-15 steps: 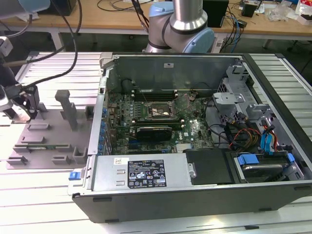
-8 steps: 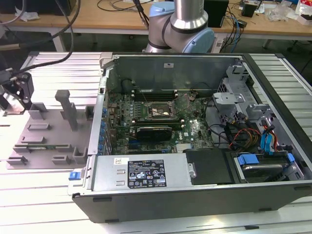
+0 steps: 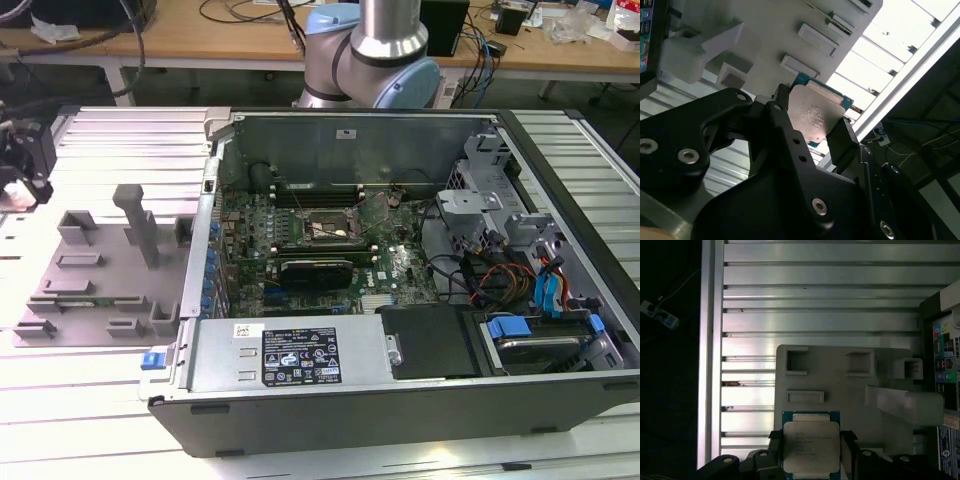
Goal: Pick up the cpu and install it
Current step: 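Pick up the cpu and move it towards the insertion slot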
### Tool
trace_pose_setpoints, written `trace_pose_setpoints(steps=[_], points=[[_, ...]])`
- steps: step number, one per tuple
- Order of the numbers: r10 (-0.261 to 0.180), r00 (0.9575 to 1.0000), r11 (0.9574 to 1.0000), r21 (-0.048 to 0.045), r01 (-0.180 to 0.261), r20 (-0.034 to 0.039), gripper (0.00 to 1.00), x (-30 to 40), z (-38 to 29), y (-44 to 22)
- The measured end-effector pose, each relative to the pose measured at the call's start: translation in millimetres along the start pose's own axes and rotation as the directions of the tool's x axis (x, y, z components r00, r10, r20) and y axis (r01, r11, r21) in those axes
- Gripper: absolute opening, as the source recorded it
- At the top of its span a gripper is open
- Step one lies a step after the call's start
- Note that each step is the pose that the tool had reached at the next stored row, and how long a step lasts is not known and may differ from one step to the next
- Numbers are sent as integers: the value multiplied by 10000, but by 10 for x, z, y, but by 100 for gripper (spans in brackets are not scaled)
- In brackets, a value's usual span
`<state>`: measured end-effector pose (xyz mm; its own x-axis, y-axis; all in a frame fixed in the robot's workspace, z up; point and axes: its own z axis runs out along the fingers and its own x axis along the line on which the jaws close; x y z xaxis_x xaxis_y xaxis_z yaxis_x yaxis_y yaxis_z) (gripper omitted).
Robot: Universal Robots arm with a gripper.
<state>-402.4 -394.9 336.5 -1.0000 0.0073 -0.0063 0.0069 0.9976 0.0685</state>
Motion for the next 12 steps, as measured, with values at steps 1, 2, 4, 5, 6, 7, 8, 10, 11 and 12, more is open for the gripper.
trace_pose_setpoints(steps=[1,2,4,5,6,7,8,10,11,12], points=[[1,10000,10000,0,-1,0,55,0,-86,12],[0,10000,10000,1,0,1,55,-1,-141,19],[0,10000,10000,0,0,5,55,-1,-260,34],[0,10000,10000,0,0,6,55,-1,-292,39],[0,10000,10000,0,0,7,55,-2,-340,46],[0,10000,10000,0,0,7,55,-2,-370,51],[0,10000,10000,1,0,7,55,-2,-410,58],[-1,10000,10000,1,1,8,55,-3,-461,65],[-1,10000,10000,-1,1,11,55,-2,-463,65],[-1,10000,10000,-2,1,11,55,-2,-463,65]])
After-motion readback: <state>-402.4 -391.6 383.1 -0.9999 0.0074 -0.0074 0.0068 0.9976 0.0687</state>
